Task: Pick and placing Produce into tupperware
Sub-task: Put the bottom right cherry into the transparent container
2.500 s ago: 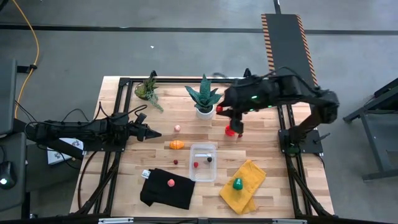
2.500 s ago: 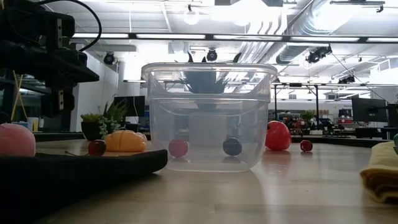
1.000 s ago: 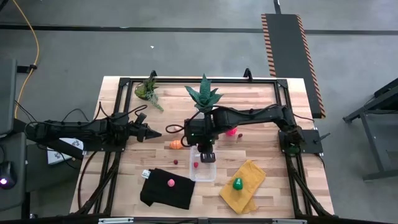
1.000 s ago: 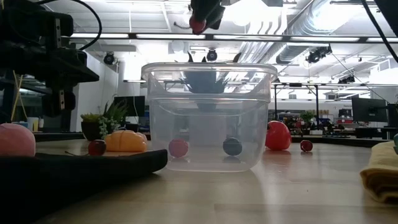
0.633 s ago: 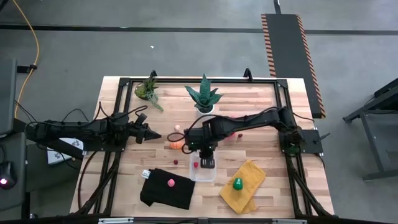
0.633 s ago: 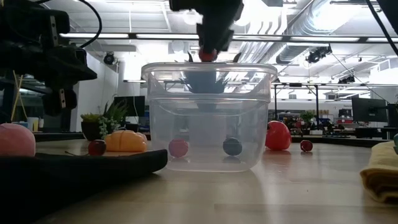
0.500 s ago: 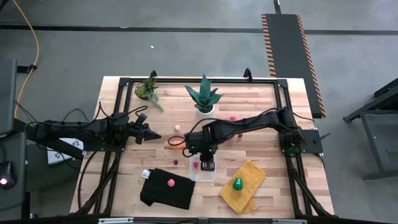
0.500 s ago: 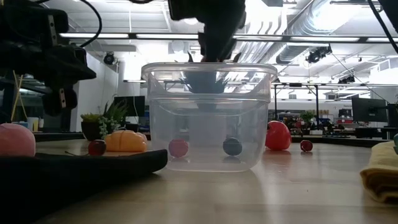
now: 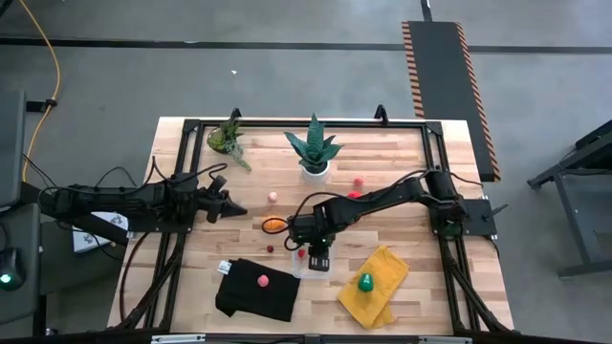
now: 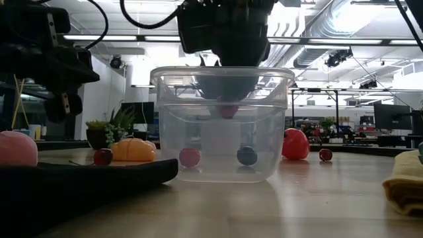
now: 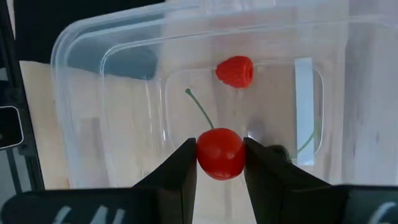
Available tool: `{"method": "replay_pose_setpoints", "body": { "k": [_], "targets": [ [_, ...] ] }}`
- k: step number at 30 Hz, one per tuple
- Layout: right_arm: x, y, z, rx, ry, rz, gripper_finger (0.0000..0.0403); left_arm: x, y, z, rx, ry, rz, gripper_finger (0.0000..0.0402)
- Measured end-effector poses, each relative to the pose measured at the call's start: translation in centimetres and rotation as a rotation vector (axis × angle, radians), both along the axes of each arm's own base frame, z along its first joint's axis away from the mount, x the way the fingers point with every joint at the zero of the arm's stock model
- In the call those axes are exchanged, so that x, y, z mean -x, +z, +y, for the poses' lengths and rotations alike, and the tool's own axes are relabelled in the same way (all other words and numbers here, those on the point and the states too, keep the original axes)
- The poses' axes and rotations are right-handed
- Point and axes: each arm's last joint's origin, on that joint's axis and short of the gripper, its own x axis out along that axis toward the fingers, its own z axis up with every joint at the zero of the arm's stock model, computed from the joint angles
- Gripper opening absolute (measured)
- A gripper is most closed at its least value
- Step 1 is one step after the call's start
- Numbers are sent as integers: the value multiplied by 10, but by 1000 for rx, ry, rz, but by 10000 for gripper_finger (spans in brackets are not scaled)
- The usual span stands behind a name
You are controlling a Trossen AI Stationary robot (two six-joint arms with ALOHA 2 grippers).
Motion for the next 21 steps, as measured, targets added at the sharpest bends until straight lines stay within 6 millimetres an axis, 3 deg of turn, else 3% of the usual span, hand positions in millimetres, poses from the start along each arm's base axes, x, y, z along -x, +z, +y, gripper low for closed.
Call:
{"method": "replay_pose_setpoints", "body": {
  "k": [14,21],
  "targets": [
    [-1,-9,0,-4,-28,-28,98,0,0,-1,8,-34,-5,1],
    [-2,-8,1,-9,-51,-26,150,0,0,-1,8,-34,-5,1]
  ]
}}
